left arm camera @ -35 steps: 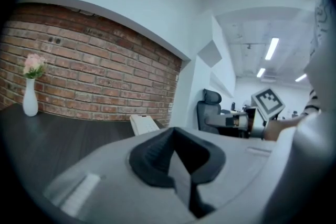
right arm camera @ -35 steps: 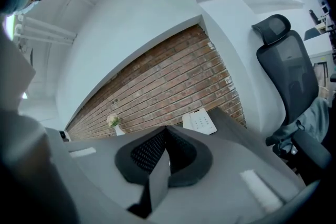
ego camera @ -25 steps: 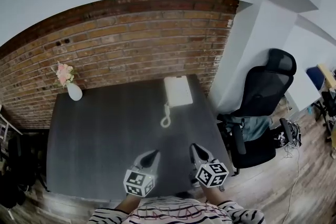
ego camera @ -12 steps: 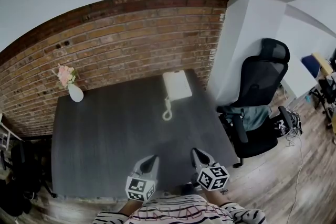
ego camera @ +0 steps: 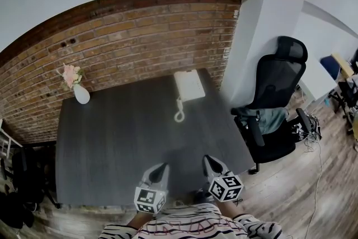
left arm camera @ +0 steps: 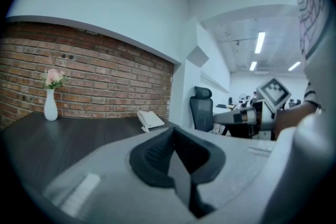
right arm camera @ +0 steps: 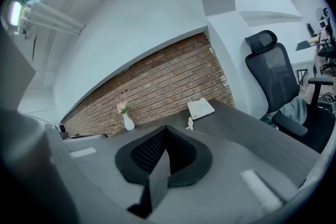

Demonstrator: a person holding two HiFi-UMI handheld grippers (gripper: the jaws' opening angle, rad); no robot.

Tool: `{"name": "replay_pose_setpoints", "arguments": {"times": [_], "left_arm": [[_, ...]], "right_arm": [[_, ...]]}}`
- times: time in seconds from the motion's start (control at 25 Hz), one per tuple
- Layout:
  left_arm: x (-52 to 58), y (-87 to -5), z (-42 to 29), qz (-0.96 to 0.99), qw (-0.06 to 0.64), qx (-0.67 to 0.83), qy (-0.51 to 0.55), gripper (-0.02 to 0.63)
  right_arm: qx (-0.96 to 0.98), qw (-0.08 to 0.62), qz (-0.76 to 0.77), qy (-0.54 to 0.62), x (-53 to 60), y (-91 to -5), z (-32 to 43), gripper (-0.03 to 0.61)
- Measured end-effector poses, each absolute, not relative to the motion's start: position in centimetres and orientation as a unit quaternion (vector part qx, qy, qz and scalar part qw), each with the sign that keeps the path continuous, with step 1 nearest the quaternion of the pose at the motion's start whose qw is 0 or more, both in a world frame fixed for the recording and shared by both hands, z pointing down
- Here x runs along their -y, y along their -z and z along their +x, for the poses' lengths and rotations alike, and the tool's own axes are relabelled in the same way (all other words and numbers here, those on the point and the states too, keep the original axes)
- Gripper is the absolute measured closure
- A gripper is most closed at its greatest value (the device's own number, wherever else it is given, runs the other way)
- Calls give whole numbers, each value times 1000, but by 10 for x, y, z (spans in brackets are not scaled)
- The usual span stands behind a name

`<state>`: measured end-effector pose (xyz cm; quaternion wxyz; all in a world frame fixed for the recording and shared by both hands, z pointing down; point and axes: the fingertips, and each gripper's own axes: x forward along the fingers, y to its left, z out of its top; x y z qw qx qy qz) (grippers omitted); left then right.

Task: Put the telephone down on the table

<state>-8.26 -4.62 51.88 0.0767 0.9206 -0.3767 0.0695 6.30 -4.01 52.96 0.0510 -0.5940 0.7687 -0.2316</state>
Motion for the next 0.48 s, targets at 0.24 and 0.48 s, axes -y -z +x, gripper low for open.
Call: {"name": "replay_pose_setpoints", "arguments": {"times": [0.24, 0.48], "left_arm": [[43, -519, -84, 919, 78, 380, -70, 611], [43, -519, -82, 920, 83, 377, -71, 611]], "right_arm": [[-771, 49, -591, 231, 38, -530, 60, 578], [-774, 50, -587, 231, 39, -527, 60, 578]]}}
